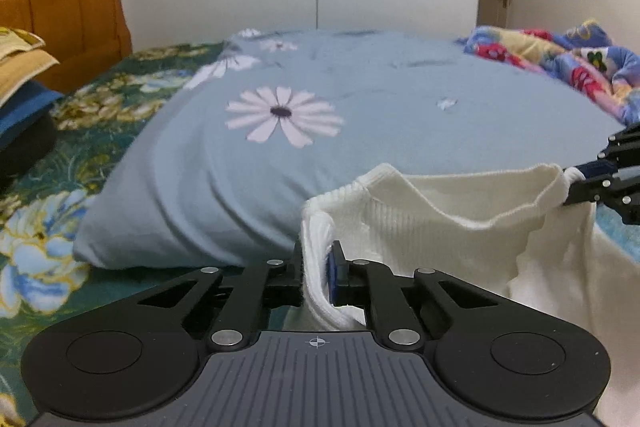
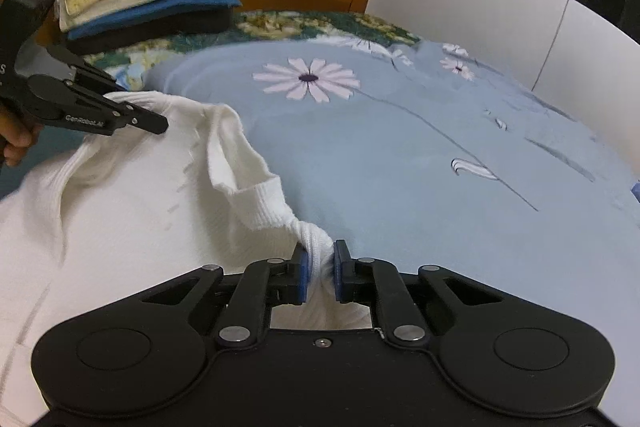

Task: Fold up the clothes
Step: 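Grasp the hem with the left gripper while the right gripper grasps the hem, then lift the hem with both grippers and fold it over toward the collar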

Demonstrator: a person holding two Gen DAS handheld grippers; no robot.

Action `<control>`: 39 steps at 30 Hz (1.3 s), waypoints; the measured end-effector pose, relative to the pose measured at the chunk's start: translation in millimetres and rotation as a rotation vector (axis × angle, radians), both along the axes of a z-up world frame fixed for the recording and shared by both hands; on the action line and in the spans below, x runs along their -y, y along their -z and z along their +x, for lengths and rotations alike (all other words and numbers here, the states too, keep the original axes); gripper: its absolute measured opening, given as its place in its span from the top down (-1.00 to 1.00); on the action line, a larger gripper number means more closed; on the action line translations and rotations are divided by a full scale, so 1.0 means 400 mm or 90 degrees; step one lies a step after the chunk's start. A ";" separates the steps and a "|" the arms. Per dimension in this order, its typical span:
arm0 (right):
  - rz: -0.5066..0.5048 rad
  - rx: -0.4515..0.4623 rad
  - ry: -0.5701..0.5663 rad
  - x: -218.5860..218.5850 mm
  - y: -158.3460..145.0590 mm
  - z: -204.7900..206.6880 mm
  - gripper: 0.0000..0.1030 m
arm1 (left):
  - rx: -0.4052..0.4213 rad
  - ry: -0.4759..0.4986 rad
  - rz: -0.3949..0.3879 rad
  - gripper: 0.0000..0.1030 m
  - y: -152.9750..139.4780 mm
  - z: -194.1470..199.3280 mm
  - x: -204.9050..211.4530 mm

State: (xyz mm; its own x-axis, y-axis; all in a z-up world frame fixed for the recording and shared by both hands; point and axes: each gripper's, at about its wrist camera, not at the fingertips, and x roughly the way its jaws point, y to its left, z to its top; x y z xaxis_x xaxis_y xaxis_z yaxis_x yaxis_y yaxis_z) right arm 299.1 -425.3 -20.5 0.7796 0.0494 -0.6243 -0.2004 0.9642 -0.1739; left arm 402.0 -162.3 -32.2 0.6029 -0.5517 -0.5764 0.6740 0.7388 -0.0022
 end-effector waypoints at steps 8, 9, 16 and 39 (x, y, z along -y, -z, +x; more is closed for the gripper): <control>0.052 0.075 0.009 -0.019 -0.083 -0.142 0.78 | 0.030 0.000 -0.068 0.86 -0.085 -0.095 -0.086; 0.058 0.085 0.011 -0.019 -0.092 -0.165 0.78 | 0.035 0.001 -0.074 0.86 -0.095 -0.108 -0.100; 0.095 0.141 0.017 -0.036 -0.145 -0.322 0.78 | 0.056 -0.012 -0.128 0.85 -0.153 -0.221 -0.188; 0.176 0.196 -0.019 -0.195 -0.135 -0.810 0.78 | 0.079 -0.084 -0.288 0.82 -0.080 -0.712 -0.460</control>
State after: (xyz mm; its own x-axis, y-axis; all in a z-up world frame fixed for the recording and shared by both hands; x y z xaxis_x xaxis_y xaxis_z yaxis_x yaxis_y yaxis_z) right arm -25.1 -347.3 33.5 0.9237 0.2087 -0.3214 -0.2088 0.9773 0.0348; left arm 117.2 21.9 -0.2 0.7333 -0.6450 -0.2151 0.5906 0.7610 -0.2684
